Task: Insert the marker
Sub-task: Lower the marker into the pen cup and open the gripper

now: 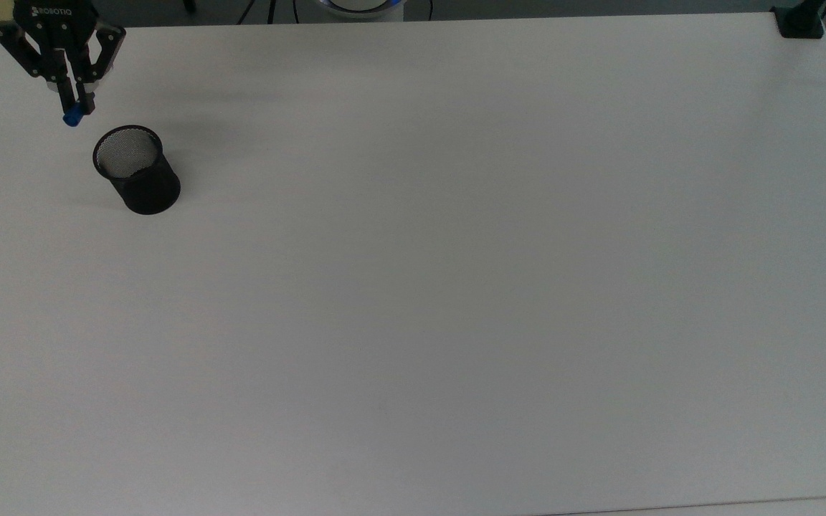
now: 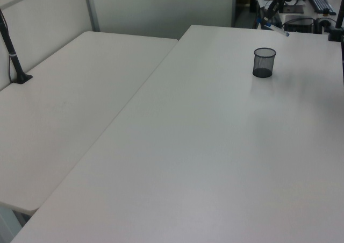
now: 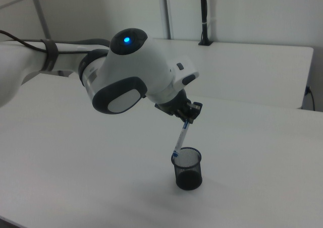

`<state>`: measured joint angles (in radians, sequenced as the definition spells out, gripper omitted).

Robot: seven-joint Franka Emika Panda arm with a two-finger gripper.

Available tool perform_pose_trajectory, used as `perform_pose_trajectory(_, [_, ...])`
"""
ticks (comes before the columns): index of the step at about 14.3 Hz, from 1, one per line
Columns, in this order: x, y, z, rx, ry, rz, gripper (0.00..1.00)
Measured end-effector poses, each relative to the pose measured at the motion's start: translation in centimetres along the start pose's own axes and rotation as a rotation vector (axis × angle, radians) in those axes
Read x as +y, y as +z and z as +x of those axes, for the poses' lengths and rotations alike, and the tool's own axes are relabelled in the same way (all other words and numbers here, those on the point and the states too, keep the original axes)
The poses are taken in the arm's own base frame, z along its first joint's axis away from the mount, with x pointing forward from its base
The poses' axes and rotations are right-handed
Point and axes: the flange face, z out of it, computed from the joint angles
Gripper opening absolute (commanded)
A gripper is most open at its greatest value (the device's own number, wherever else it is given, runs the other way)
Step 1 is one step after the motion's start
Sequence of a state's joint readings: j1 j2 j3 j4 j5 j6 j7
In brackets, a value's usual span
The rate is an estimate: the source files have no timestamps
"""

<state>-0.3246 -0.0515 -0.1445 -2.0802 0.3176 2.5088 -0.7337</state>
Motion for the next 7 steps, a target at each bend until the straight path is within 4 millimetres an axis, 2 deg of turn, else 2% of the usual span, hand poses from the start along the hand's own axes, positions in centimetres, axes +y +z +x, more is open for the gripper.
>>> perform_pose_trajectory(7, [-1.2, 3.2, 1.2, 0.07, -0.006, -0.05, 0.08])
